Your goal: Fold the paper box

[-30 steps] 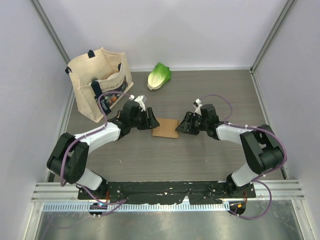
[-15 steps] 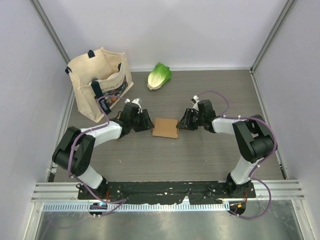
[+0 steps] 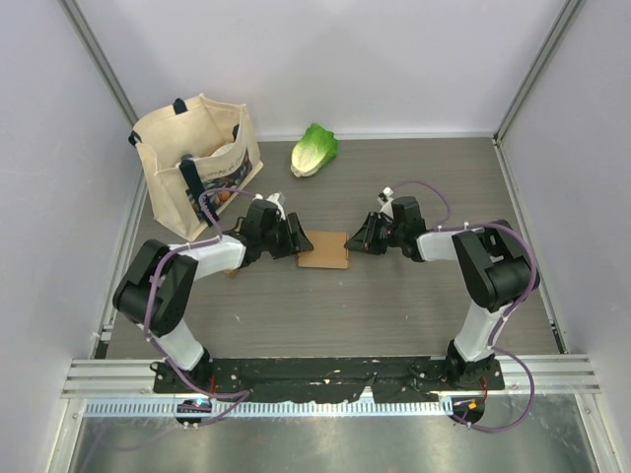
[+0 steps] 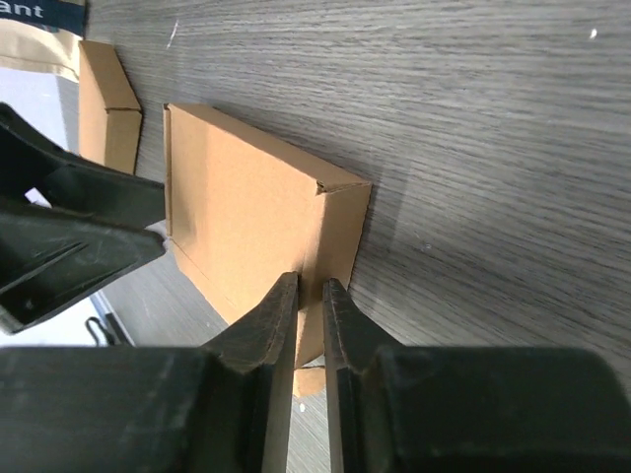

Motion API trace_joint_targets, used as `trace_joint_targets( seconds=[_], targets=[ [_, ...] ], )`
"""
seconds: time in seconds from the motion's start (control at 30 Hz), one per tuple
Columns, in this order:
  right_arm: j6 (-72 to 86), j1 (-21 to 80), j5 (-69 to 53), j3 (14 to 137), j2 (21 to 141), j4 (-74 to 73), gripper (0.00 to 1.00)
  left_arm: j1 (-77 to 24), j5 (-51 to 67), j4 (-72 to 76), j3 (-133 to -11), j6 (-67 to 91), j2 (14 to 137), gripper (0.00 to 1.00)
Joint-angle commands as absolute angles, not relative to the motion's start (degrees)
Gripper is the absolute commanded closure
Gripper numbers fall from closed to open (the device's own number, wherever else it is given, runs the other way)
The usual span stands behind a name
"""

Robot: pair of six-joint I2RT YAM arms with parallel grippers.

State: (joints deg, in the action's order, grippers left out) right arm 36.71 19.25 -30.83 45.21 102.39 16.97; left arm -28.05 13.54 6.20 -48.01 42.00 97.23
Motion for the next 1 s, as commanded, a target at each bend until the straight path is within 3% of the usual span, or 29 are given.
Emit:
trace_joint_targets(
  seconds=[0.0,0.3,0.63,0.73,0.83,0.93,0.97],
  targets=[
    [41.3,16.3,-35.9,42.7,105.4,23.1,0.85,-27.5,13.8,4.7,-46.9,42.2,89.9,0.36],
    [39.9,12.9,-41.0,42.3,109.1,22.3,0.89,-23.4,20.1,5.9,-48.2,45.2,90.9,0.26],
    [40.0,12.2,-42.4,42.8,109.4,23.6,0.89,-24.3,30.5,20.6,-49.0,54.7,99.6,0.28],
    [39.9,12.2,-42.5,43.0,109.2,23.6,0.88,-25.2,31.5,22.1,-49.2,56.5,101.1,0.34],
    [37.1,12.8,-40.3,43.1,106.4,21.5,0.85,-25.1,31.5,24.2,-47.0,60.5,100.6,0.48],
    [30.7,15.0,-33.9,44.8,100.2,11.8,0.67,-24.8,30.2,24.1,-44.3,63.3,98.9,0.62],
    [29.1,15.8,-28.3,45.9,98.1,6.9,0.55,-24.5,30.2,23.3,-43.9,64.1,97.6,0.71]
  ],
)
